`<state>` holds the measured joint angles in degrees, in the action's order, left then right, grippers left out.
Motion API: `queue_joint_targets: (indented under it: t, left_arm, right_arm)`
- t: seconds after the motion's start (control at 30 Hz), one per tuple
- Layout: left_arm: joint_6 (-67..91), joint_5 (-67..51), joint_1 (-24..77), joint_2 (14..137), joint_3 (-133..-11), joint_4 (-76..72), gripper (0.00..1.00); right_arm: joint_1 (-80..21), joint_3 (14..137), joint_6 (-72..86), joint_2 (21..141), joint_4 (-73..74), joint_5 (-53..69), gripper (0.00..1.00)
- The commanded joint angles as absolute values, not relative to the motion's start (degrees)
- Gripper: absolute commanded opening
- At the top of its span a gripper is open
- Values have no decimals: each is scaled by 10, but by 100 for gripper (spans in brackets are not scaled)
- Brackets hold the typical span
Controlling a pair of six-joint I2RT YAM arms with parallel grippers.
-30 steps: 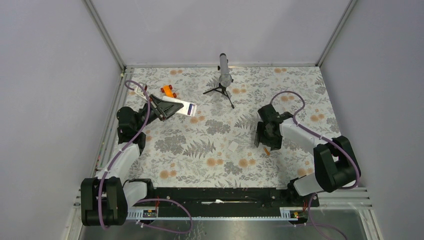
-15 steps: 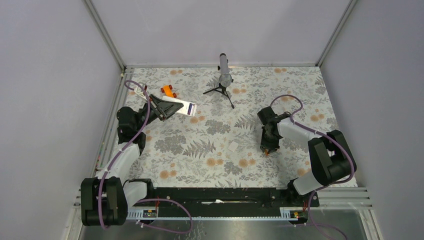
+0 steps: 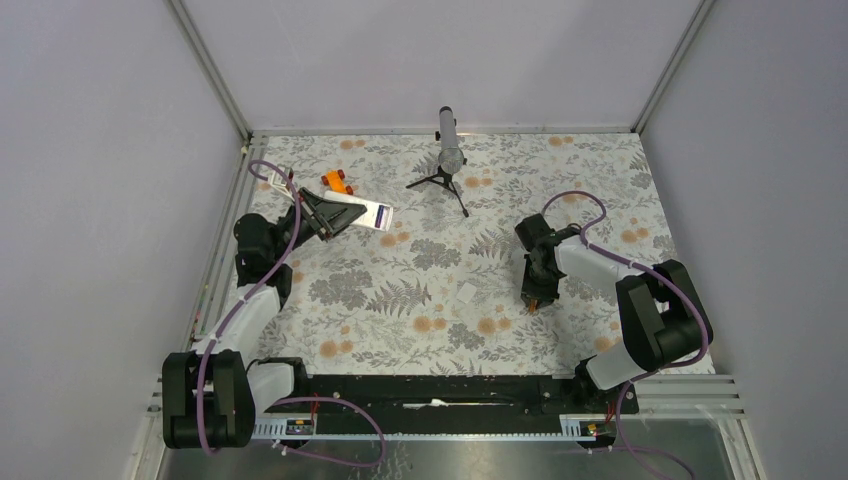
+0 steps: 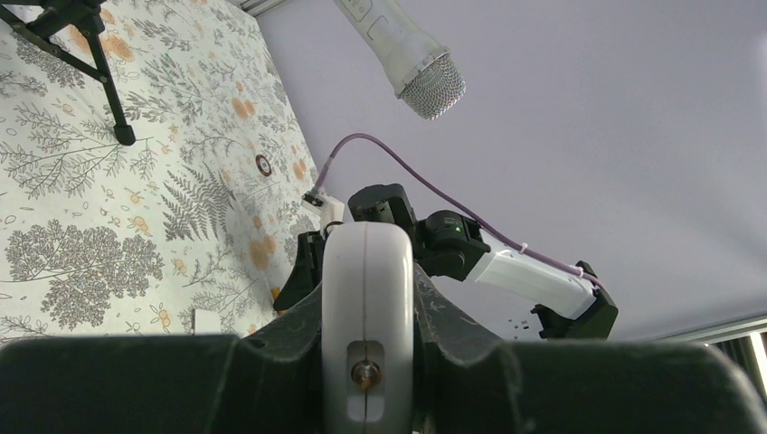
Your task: Load the batteries into the remote control
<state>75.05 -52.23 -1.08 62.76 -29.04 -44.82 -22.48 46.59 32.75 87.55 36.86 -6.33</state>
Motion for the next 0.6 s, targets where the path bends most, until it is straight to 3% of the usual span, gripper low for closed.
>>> queue_joint_targets:
  t: [0.0,0.13,0.3,0.57]
  left_arm:
    - [748,-509,-13,622,-284,-493,0]
    - [746,-508,-13,622,-279,-494,0]
    - [727,-500,-9,617,-278,-468,0]
    - [618,-404,115,641,-304,-352,0]
  right_arm:
    - [-222,456,331,874,382,-48,31]
    - [-222,447,335,890,365,-37,26]
    - [-222,441,345,871,347,-31,13]
    - [-222,514,412,788,298,95,10]
